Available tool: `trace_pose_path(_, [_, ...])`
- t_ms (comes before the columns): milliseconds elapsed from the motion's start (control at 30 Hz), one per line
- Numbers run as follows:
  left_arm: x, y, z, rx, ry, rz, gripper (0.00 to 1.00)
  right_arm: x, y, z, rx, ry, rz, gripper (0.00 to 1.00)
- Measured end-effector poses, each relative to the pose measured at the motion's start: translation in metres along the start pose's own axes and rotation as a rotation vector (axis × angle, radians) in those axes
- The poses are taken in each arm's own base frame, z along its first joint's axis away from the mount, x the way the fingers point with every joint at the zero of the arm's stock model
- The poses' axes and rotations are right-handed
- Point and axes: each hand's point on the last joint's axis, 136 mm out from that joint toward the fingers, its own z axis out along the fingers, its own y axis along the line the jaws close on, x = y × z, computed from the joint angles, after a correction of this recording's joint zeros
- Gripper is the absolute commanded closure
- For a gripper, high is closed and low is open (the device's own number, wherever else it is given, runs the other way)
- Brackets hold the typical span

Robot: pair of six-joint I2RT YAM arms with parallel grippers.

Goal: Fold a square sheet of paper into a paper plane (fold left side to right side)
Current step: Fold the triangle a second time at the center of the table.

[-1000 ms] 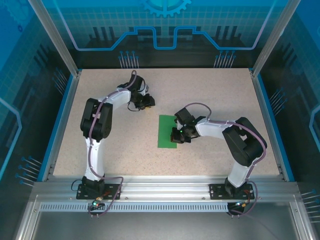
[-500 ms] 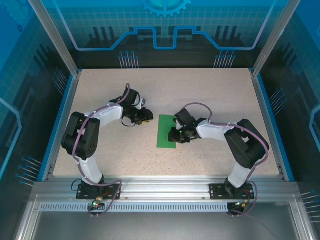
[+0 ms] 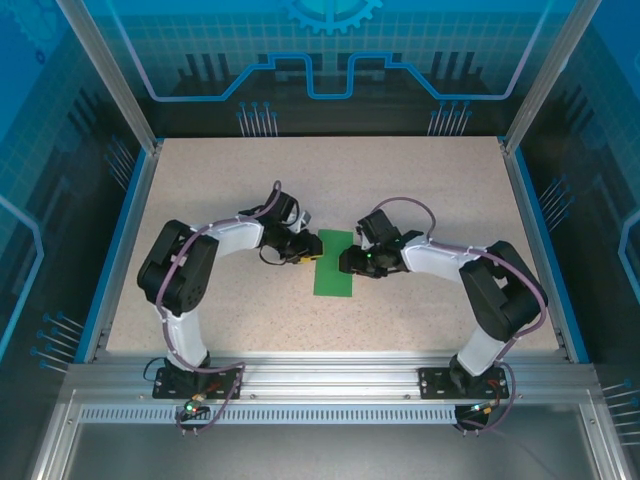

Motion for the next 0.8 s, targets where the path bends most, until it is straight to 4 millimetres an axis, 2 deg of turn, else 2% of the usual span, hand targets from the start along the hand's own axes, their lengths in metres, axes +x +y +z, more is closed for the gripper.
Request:
trace_pose_path(167, [0.005,0.007,0.014,-0.013,0.031,-0.008,0.69,-0.002,-0.011,-0.002,0.028,0.002,0.025,0.43])
trace_pose_path(433, [0.006,0.007,0.015,-0.011,0.037,-0.010,0.70,-0.010,-0.011,-0.007,0.029,-0.004,0.038,0.38])
trace_pose_path(567, [0.006,0.007,0.015,-0.012,0.037,-0.010,0.71,-0.021,-0.005,-0.012,0.006,-0.022,0.044,0.33])
trace_pose_path(800, [0.007,0.008,0.016,-0.012,0.036,-0.010,0.71,-0.048,-0.004,-0.012,-0.015,-0.053,0.063,0.31])
